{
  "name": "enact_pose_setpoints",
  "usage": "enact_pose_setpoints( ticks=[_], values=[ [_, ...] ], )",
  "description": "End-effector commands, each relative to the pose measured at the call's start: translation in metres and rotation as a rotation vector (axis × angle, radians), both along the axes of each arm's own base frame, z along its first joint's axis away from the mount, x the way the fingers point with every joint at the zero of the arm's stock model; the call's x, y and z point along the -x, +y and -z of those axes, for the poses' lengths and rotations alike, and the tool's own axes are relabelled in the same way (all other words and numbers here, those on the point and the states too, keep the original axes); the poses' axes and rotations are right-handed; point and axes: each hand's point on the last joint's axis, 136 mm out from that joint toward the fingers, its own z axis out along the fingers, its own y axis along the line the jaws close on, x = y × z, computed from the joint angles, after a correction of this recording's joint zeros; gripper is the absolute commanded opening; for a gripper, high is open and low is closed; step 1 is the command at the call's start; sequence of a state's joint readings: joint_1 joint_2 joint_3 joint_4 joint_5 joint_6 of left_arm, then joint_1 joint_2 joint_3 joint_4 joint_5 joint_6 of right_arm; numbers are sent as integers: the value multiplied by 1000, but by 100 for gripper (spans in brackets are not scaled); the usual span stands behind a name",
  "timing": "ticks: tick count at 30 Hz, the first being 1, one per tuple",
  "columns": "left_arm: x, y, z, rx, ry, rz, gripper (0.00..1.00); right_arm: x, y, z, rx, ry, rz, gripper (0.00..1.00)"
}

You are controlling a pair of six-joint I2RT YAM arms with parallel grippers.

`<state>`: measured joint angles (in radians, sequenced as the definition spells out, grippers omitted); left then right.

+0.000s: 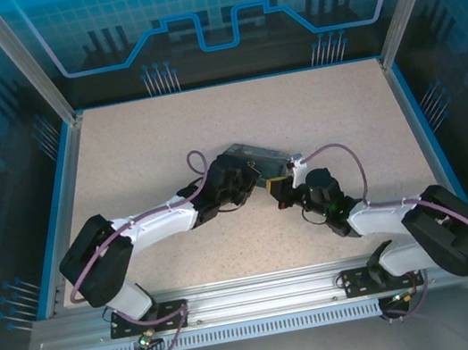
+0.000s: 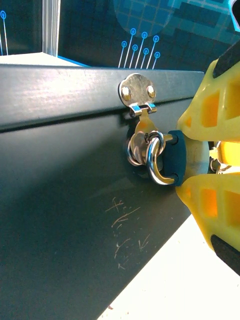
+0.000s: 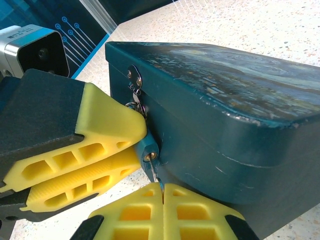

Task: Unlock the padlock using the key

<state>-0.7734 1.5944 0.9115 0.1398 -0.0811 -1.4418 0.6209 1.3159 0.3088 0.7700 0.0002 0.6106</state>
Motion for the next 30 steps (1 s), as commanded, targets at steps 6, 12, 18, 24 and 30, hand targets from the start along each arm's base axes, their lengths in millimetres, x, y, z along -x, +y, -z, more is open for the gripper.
enact_pose_setpoints(
  ticks=[6, 12, 18, 24, 30],
  values=[
    [1, -15, -17, 62, -27, 45, 12, -5, 8, -19, -62, -88, -58, 0],
    [2, -18, -21, 72, -26, 63, 12, -12, 11, -15, -58, -87, -84, 0],
    [0, -20, -26, 82, -35, 60, 12, -16, 24, -15, -83, -94, -131, 0],
    [0, -23, -24, 81, -30, 74, 12, -21, 28, -17, -88, -104, -140, 0],
    [4, -22, -13, 55, -10, 91, 12, -25, 23, -22, -67, -127, -129, 0]
  ],
)
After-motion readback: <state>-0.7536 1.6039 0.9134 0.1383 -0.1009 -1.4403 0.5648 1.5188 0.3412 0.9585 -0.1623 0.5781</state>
